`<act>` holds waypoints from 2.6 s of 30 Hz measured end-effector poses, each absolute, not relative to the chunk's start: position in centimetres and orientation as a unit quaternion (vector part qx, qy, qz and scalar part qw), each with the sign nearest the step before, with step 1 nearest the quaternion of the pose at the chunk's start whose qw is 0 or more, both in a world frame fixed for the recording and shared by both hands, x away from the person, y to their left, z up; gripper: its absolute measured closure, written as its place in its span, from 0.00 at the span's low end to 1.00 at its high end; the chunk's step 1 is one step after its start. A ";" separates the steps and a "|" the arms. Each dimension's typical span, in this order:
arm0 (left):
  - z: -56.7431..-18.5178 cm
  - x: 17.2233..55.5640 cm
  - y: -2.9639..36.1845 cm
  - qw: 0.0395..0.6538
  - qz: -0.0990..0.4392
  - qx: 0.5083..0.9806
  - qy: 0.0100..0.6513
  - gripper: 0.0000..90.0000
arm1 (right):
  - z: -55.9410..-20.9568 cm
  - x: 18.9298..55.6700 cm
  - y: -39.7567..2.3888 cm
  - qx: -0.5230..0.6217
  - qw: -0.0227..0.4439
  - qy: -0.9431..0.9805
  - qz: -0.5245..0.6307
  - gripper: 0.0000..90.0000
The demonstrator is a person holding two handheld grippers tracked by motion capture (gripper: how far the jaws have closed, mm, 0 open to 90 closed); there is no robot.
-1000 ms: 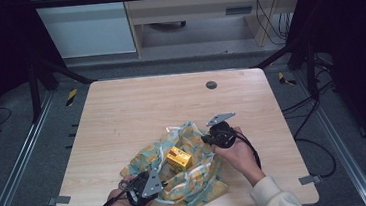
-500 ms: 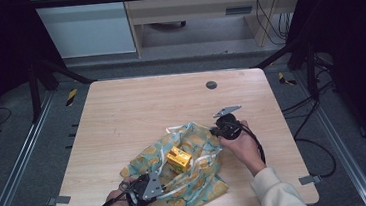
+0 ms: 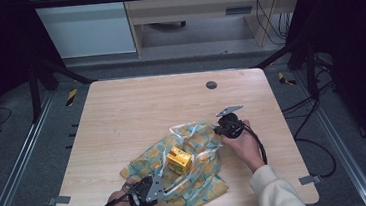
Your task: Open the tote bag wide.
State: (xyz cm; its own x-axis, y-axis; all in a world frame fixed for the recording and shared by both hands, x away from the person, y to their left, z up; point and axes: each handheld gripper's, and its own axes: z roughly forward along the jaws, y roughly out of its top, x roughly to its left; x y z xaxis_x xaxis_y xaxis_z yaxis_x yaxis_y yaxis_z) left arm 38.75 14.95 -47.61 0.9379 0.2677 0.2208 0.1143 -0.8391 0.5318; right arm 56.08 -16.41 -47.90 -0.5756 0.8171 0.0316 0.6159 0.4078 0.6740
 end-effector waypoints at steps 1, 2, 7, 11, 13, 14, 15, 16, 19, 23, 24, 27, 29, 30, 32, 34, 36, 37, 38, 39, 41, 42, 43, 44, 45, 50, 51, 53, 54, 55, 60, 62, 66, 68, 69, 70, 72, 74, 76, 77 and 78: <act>-47.6 38.7 14.9 0.265 0.146 0.948 0.100 1.00 | -47.9 56.2 -16.4 0.435 0.156 0.824 0.327 1.00; -47.6 38.7 14.9 0.265 0.148 0.948 0.098 1.00 | -47.9 56.3 -16.4 0.436 0.156 0.824 0.327 1.00; -47.5 38.6 14.9 0.268 0.144 0.947 0.100 1.00 | -47.9 56.6 -16.5 0.438 0.161 0.822 0.326 1.00; -47.5 38.5 14.8 0.267 0.138 0.949 0.097 1.00 | -47.8 56.9 -16.6 0.442 0.163 0.820 0.325 1.00; -47.5 38.5 14.8 0.264 0.141 0.949 0.095 1.00 | -47.8 57.0 -16.6 0.440 0.167 0.821 0.324 1.00; -47.5 38.5 14.8 0.264 0.141 0.950 0.094 1.00 | -47.8 57.1 -16.6 0.441 0.167 0.820 0.322 1.00; -47.5 38.5 14.8 0.264 0.139 0.950 0.093 1.00 | -47.8 57.1 -16.7 0.441 0.169 0.820 0.322 1.00; -47.5 38.5 14.8 0.264 0.138 0.950 0.094 1.00 | -47.9 57.1 -16.7 0.441 0.170 0.820 0.322 1.00; -47.5 38.5 14.8 0.266 0.137 0.949 0.094 1.00 | -47.9 57.2 -16.8 0.442 0.171 0.820 0.322 1.00; -47.5 38.5 14.8 0.266 0.139 0.949 0.094 1.00 | -47.9 57.1 -16.6 0.435 0.184 0.825 0.310 1.00; -47.4 38.5 14.8 0.268 0.144 0.948 0.095 1.00 | -47.9 57.1 -16.7 0.435 0.185 0.824 0.312 1.00; -47.3 38.6 15.0 0.285 0.153 0.941 0.104 0.97 | -47.7 56.8 -16.6 0.431 0.182 0.823 0.321 0.99; -47.0 38.7 15.1 0.296 0.167 0.934 0.110 0.86 | -47.1 56.3 -16.4 0.423 0.190 0.822 0.332 0.89; -46.8 38.8 15.1 0.302 0.170 0.931 0.114 0.82 | -46.8 56.1 -16.3 0.418 0.192 0.821 0.337 0.84; -46.4 38.7 15.2 0.322 0.180 0.922 0.118 0.75 | -45.8 55.3 -16.0 0.410 0.204 0.819 0.347 0.70; -45.9 38.6 15.2 0.344 0.189 0.911 0.124 0.71 | -45.0 54.6 -15.9 0.403 0.211 0.814 0.361 0.62; -45.4 38.4 15.2 0.362 0.198 0.902 0.127 0.67 | -44.2 53.9 -15.8 0.397 0.216 0.813 0.368 0.55; -45.1 38.4 15.2 0.368 0.205 0.898 0.126 0.66 | -43.8 53.5 -15.7 0.393 0.217 0.812 0.373 0.54; -44.8 38.3 15.2 0.375 0.213 0.893 0.127 0.66 | -43.5 53.1 -15.7 0.389 0.216 0.810 0.382 0.53; -44.4 38.3 15.2 0.382 0.218 0.889 0.130 0.65 | -43.1 52.6 -15.6 0.385 0.217 0.809 0.388 0.51; -43.7 38.4 15.4 0.396 0.230 0.877 0.146 0.64 | -42.4 51.7 -15.5 0.377 0.217 0.808 0.398 0.49; -43.5 38.5 15.5 0.400 0.236 0.872 0.153 0.64 | -42.1 51.4 -15.4 0.372 0.218 0.808 0.401 0.48; -43.1 38.6 15.7 0.405 0.246 0.865 0.167 0.64 | -41.9 51.0 -15.3 0.369 0.217 0.808 0.404 0.47; -43.0 38.8 15.8 0.404 0.252 0.862 0.175 0.64 | -41.7 50.5 -15.0 0.363 0.215 0.810 0.408 0.47; -42.8 39.1 15.9 0.400 0.263 0.857 0.190 0.64 | -41.6 50.2 -14.9 0.359 0.213 0.812 0.408 0.46; -43.6 41.0 16.1 0.376 0.276 0.854 0.230 0.62 | -42.3 48.7 -13.7 0.341 0.200 0.830 0.393 0.45; -43.9 41.4 16.1 0.374 0.271 0.855 0.234 0.60 | -42.6 48.5 -13.6 0.338 0.196 0.835 0.388 0.45; -44.6 42.0 15.9 0.359 0.266 0.862 0.238 0.58 | -43.4 48.3 -13.3 0.337 0.190 0.841 0.379 0.44; -45.0 42.3 15.9 0.344 0.268 0.869 0.234 0.59 | -43.8 48.2 -13.2 0.337 0.184 0.843 0.377 0.44; -45.5 42.6 15.9 0.333 0.263 0.874 0.235 0.60 | -44.2 48.0 -13.1 0.337 0.178 0.846 0.373 0.44; -46.8 43.3 15.5 0.319 0.243 0.884 0.240 0.61 | -46.3 46.9 -13.0 0.330 0.166 0.861 0.351 0.44; -47.4 43.6 15.4 0.299 0.243 0.892 0.235 0.62 | -46.9 46.5 -13.2 0.329 0.162 0.863 0.346 0.44; -48.1 43.9 15.6 0.283 0.238 0.898 0.239 0.64 | -48.0 46.0 -13.5 0.327 0.157 0.870 0.335 0.44; -48.3 44.1 15.7 0.279 0.239 0.898 0.242 0.64 | -48.4 46.0 -13.6 0.330 0.150 0.870 0.334 0.44; -48.3 44.1 15.8 0.279 0.239 0.898 0.243 0.65 | -48.6 45.9 -13.7 0.333 0.147 0.870 0.333 0.44; -48.4 44.1 15.8 0.277 0.238 0.898 0.244 0.65 | -48.7 46.0 -13.7 0.332 0.147 0.871 0.332 0.44; -48.5 44.1 15.9 0.271 0.243 0.899 0.244 0.65 | -48.9 45.9 -13.8 0.330 0.146 0.874 0.326 0.45; -48.5 44.1 16.0 0.266 0.246 0.899 0.244 0.65 | -49.0 45.8 -14.0 0.327 0.144 0.877 0.322 0.45; -48.6 44.1 16.0 0.260 0.250 0.900 0.244 0.65 | -49.1 45.7 -14.1 0.326 0.142 0.878 0.321 0.45; -48.7 44.0 15.9 0.257 0.254 0.900 0.242 0.65 | -49.1 45.6 -14.3 0.324 0.142 0.880 0.318 0.45; -48.7 44.0 15.9 0.255 0.257 0.901 0.240 0.65 | -49.1 45.6 -14.4 0.323 0.143 0.880 0.319 0.45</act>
State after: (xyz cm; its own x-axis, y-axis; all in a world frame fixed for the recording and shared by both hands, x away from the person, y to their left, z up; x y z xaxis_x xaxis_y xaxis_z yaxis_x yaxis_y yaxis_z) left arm 43.98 15.93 -48.65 0.7529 0.5628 0.3412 0.3009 -0.7555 0.5820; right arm 45.57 -14.37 -49.14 -0.7510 0.6587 -0.0458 0.4763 0.5884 0.6533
